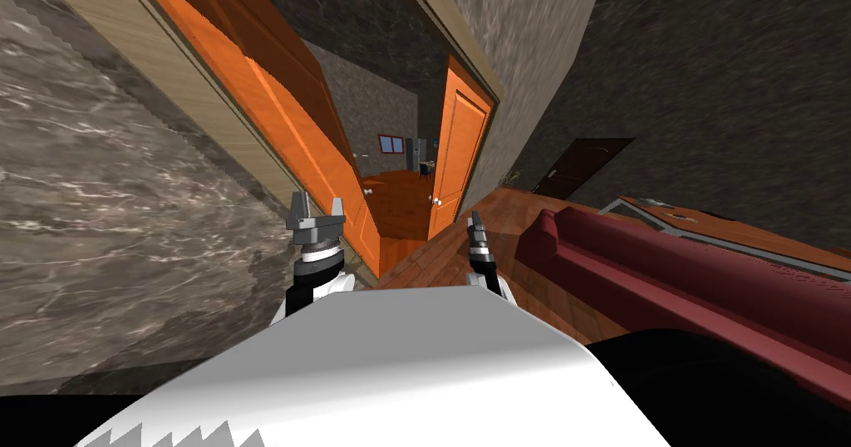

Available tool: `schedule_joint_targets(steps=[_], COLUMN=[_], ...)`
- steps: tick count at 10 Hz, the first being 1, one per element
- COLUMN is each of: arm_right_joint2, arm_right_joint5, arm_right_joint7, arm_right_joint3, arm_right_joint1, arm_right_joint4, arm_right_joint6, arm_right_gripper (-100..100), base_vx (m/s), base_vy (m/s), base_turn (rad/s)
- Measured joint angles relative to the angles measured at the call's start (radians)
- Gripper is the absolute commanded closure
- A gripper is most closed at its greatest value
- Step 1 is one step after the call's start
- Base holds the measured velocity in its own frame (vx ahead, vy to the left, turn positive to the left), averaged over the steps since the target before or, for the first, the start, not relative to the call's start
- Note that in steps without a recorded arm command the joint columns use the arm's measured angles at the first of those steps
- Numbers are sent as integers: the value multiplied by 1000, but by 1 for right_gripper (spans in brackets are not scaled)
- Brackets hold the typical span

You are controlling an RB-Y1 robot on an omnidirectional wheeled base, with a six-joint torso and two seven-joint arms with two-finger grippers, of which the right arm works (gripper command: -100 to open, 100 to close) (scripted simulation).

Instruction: Push the door open

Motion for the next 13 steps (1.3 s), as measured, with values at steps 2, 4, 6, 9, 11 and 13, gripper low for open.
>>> schedule_joint_targets(steps=[2,4,6,9,11,13], arm_right_joint2=[-6,-15,-24,-33,-41,-47], arm_right_joint5=[2,2,1,4,4,5], arm_right_joint7=[40,82,125,197,245,296], arm_right_joint3=[15,29,43,74,92,112], arm_right_joint1=[-16,-32,-50,-65,-84,-98], arm_right_joint4=[42,83,128,182,224,268], arm_right_joint6=[-12,-23,-33,-47,-52,-63], arm_right_gripper=[-100,-100,-100,-100,-100,-100], base_vx=[98,94,111,95,88,102], base_vy=[-55,-60,-70,-73,-78,-66], base_turn=[13,16,15,17,16,19])
